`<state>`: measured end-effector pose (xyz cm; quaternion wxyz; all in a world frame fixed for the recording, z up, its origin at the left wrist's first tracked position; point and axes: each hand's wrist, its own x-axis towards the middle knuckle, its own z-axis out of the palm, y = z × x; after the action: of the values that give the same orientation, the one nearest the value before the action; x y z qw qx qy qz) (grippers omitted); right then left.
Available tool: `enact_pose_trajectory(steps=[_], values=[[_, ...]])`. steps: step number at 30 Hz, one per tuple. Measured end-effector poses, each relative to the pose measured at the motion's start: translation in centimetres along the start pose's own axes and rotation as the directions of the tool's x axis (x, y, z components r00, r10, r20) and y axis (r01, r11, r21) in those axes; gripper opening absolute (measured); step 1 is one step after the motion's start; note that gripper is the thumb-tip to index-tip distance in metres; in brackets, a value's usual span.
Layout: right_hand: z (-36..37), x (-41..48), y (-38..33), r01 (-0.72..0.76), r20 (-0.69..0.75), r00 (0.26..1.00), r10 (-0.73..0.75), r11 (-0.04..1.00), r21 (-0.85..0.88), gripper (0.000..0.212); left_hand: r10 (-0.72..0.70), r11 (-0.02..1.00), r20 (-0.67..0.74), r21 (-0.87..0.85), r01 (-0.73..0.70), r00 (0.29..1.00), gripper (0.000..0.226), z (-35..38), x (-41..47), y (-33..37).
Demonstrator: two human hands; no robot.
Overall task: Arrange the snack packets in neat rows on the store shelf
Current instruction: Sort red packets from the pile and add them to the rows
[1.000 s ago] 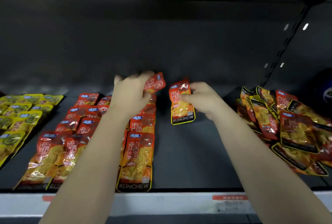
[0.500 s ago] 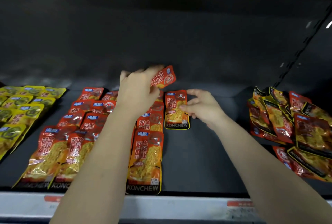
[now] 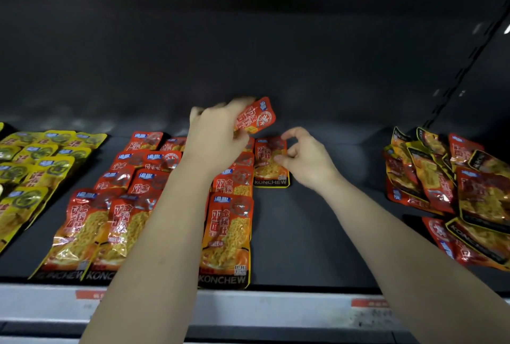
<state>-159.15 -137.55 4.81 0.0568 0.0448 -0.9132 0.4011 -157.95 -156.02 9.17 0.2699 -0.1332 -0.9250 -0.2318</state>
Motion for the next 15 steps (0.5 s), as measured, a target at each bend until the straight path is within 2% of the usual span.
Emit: enact_pose_trajectory(steps=[11, 15], values=[[0.17, 0.78, 0.21, 0.032, 0.016, 0.999, -0.031, 0.993, -0.115, 0.039, 0.021, 0.998, 0.009, -0.057, -0.02, 1.0, 0.057, 0.07, -0.1, 0.28], [0.15, 0.74, 0.19, 0.054, 0.008, 0.999, -0.054, 0.989, -0.139, 0.032, 0.026, 0.997, 0.02, -0.071, -0.024, 0.999, 0.057, 0.01, -0.17, 0.46]])
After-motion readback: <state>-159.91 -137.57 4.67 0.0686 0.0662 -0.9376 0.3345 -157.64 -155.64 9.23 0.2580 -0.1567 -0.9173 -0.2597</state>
